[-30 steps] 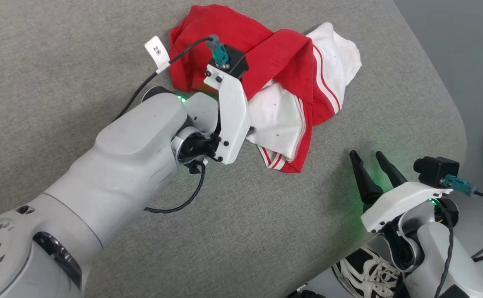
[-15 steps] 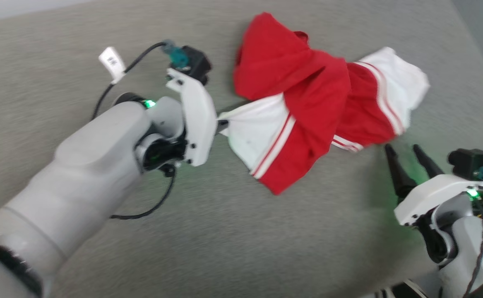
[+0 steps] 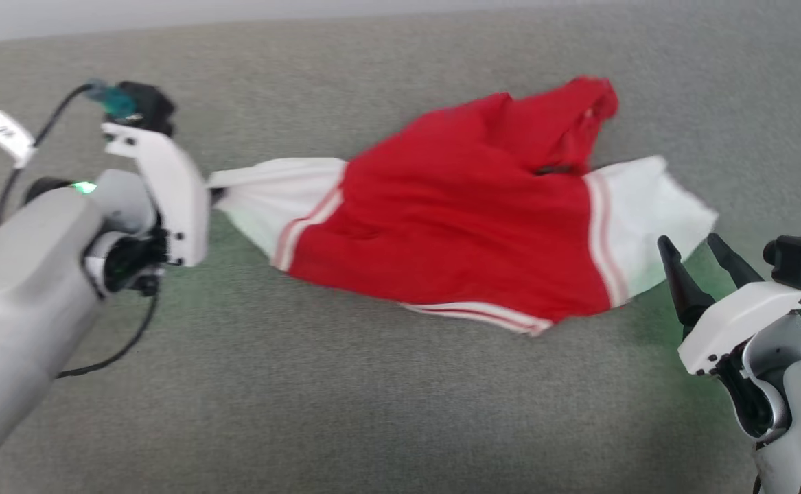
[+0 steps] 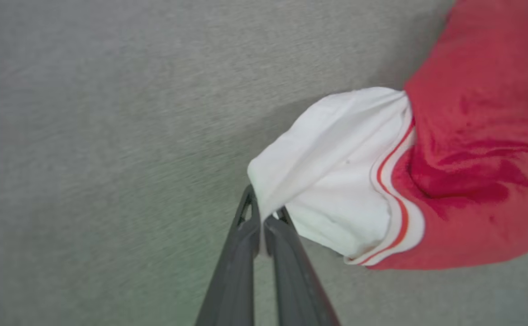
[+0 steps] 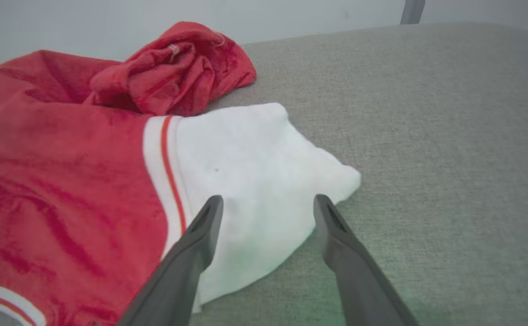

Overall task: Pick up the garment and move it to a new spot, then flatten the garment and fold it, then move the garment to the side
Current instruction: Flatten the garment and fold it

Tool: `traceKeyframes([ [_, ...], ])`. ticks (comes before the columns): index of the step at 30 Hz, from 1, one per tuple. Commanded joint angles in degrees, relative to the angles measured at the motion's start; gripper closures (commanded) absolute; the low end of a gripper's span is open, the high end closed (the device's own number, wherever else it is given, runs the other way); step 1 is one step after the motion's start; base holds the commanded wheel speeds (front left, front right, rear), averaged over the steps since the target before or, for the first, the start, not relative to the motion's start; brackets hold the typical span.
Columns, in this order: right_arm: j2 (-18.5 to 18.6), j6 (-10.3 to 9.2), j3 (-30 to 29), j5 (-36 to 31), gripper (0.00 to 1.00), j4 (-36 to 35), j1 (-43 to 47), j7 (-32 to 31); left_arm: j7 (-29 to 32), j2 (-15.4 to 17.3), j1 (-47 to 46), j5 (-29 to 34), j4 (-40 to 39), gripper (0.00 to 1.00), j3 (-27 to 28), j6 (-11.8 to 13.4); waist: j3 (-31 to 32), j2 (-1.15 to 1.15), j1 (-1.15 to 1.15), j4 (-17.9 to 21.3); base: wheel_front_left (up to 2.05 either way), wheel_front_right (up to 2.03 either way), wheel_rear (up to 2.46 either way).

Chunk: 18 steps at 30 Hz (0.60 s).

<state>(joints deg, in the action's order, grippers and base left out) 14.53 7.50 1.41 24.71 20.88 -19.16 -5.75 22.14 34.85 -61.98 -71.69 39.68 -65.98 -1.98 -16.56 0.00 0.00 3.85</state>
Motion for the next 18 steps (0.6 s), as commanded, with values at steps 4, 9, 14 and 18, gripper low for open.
traceKeyframes([
  [4, -0.35, -0.02, -0.9, -1.04, 0.0, -2.52, 1.66, -1.68, 0.0, 0.99, 1.89, 0.05, 1.45, 1.0, -0.26, 1.31, 0.85, 0.0, 0.0, -1.06, 0.0, 0.0, 0.0],
  [9, -0.61, -0.02, -1.64, -1.71, 0.0, -5.16, 2.59, -3.43, -0.79, 1.03, 3.69, -0.6, 3.91, 1.0, -0.42, 0.81, 0.75, 0.0, 0.0, -0.82, 0.0, 0.0, 0.0],
  [14, -0.36, -0.02, -2.14, -2.56, 0.0, -7.24, 3.31, -4.93, -3.24, 0.13, 4.67, -1.15, 6.44, 0.58, 0.39, 0.66, 0.68, 0.0, 0.0, -0.47, 0.0, 0.0, 0.0],
  [18, 0.87, -0.02, -0.03, -4.17, 0.0, -8.75, 3.4, -6.73, -6.25, 0.11, 5.04, -1.62, 7.56, 0.0, 1.47, -0.24, 0.88, 0.0, 0.0, -0.19, 0.0, 0.0, 0.0],
])
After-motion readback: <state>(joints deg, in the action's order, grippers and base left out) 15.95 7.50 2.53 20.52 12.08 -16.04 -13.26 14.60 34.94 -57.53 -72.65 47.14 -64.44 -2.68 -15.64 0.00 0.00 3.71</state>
